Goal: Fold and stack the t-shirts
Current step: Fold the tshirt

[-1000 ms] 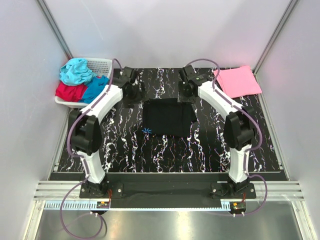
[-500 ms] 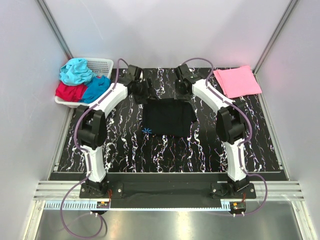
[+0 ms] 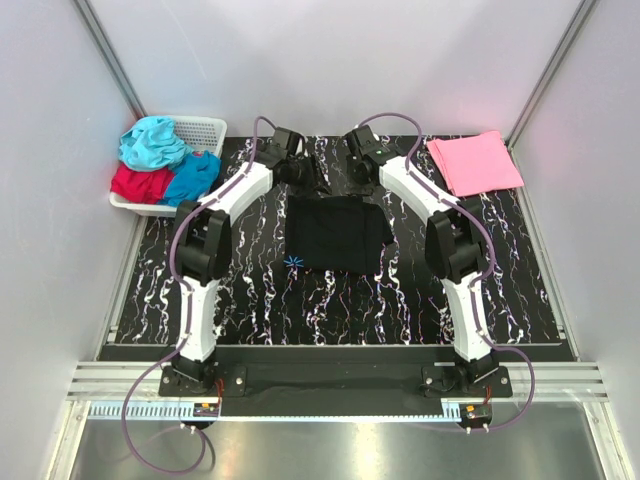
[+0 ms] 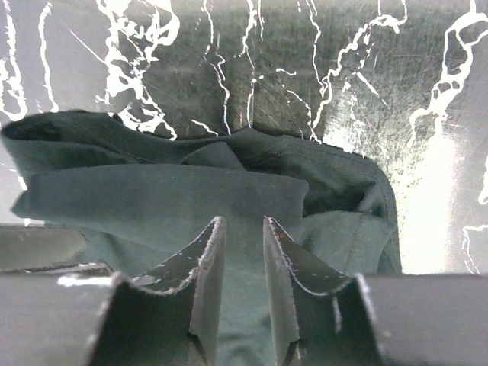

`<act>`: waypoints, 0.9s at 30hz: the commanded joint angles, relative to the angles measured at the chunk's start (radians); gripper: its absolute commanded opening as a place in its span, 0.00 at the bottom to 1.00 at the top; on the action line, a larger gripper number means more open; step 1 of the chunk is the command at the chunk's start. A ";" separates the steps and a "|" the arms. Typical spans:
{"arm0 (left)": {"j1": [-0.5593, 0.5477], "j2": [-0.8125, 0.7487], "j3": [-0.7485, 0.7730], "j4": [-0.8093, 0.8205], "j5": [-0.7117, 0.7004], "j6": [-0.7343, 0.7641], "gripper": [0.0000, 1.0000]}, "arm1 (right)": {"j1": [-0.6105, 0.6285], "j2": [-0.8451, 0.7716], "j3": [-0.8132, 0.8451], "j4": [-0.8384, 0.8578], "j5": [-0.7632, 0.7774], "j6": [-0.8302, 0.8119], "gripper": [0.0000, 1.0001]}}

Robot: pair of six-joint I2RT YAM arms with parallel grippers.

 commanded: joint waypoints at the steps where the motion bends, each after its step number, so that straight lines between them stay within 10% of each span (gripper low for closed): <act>1: -0.012 -0.023 0.036 0.025 0.001 0.000 0.45 | -0.002 -0.019 0.009 0.009 0.005 -0.006 0.32; 27: -0.017 -0.046 -0.011 -0.138 -0.283 0.035 0.46 | 0.012 0.002 -0.010 0.032 -0.013 -0.029 0.33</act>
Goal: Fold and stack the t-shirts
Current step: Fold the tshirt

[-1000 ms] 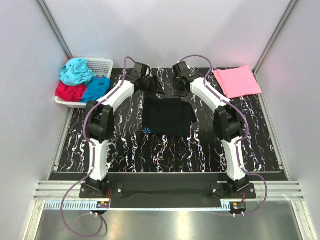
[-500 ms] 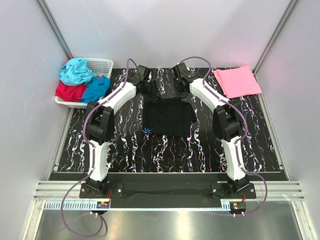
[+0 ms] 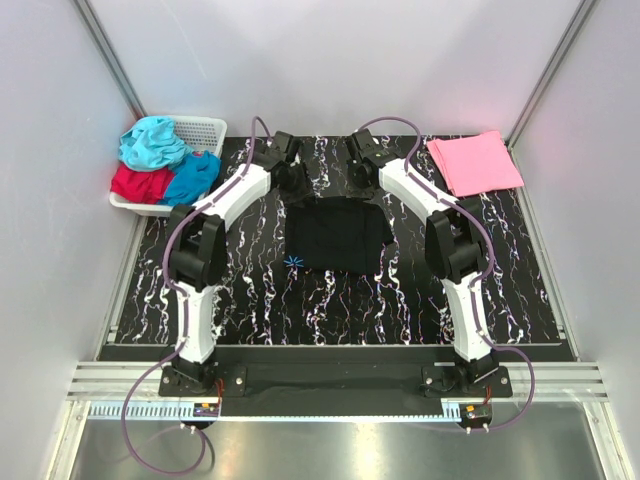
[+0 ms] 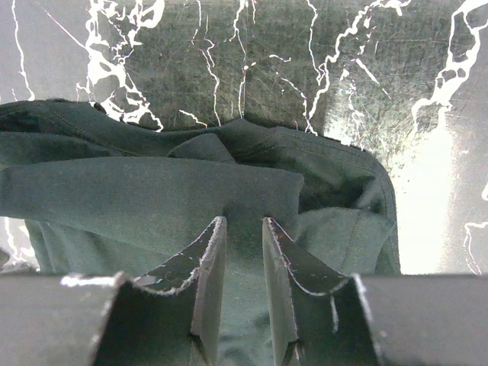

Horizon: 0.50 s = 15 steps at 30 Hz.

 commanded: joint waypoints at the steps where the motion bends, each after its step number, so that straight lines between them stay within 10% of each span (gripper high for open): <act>1: 0.002 0.032 0.056 -0.004 -0.047 0.011 0.47 | 0.010 0.005 0.031 0.025 -0.018 -0.019 0.34; 15: 0.002 0.276 0.267 -0.023 -0.091 -0.019 0.47 | -0.015 0.199 0.208 -0.067 -0.055 -0.036 0.35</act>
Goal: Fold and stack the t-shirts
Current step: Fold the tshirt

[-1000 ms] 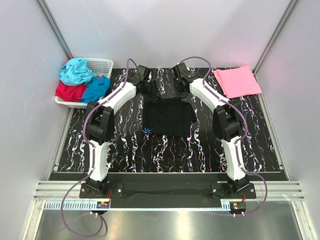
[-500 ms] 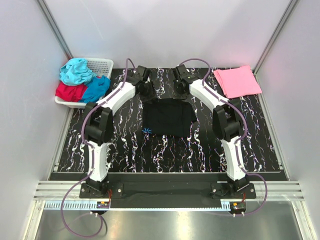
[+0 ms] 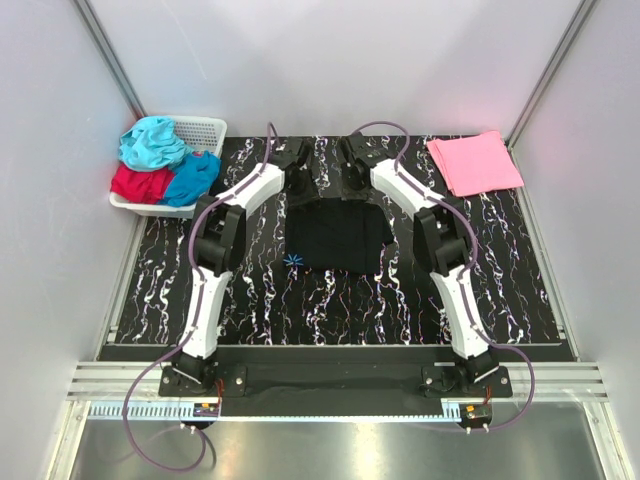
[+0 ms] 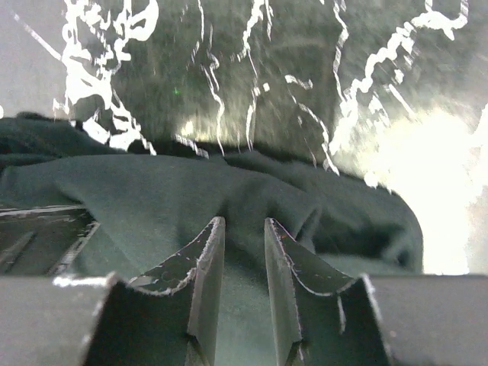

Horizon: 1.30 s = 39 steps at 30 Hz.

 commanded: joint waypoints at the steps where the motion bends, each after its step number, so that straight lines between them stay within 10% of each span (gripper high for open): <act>1: 0.002 0.051 0.102 0.007 -0.051 -0.017 0.47 | -0.019 0.089 0.118 -0.062 -0.035 -0.007 0.36; 8: 0.017 0.127 0.215 -0.071 -0.166 -0.057 0.45 | -0.111 0.265 0.366 -0.246 -0.155 0.064 0.34; 25: 0.043 0.105 0.122 -0.088 -0.099 -0.072 0.45 | -0.114 0.221 0.342 -0.229 -0.129 0.010 0.33; 39: 0.083 -0.273 -0.020 -0.027 -0.237 -0.053 0.67 | -0.112 0.003 0.396 -0.229 0.053 -0.047 0.50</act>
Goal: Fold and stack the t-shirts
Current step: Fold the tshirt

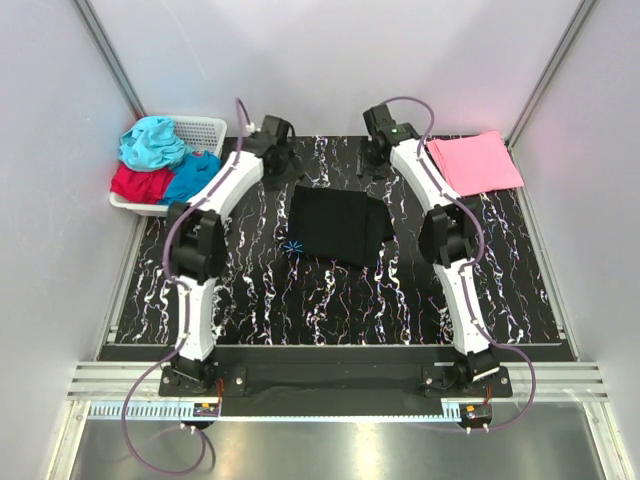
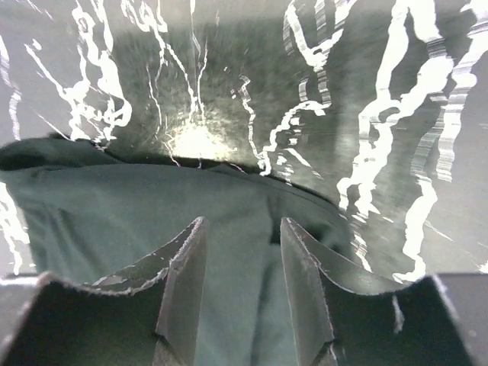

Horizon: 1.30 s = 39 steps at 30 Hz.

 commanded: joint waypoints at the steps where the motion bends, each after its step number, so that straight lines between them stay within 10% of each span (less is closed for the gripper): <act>1: 0.027 -0.155 -0.068 0.031 -0.072 -0.002 0.67 | 0.003 -0.148 -0.049 -0.002 0.113 -0.019 0.50; 20: 0.104 -0.346 -0.588 0.268 0.316 0.024 0.64 | 0.002 -0.692 -0.980 0.378 -0.026 0.077 0.54; 39: 0.104 -0.392 -0.632 0.305 0.457 0.069 0.66 | 0.005 -0.840 -1.425 0.696 -0.389 0.232 0.57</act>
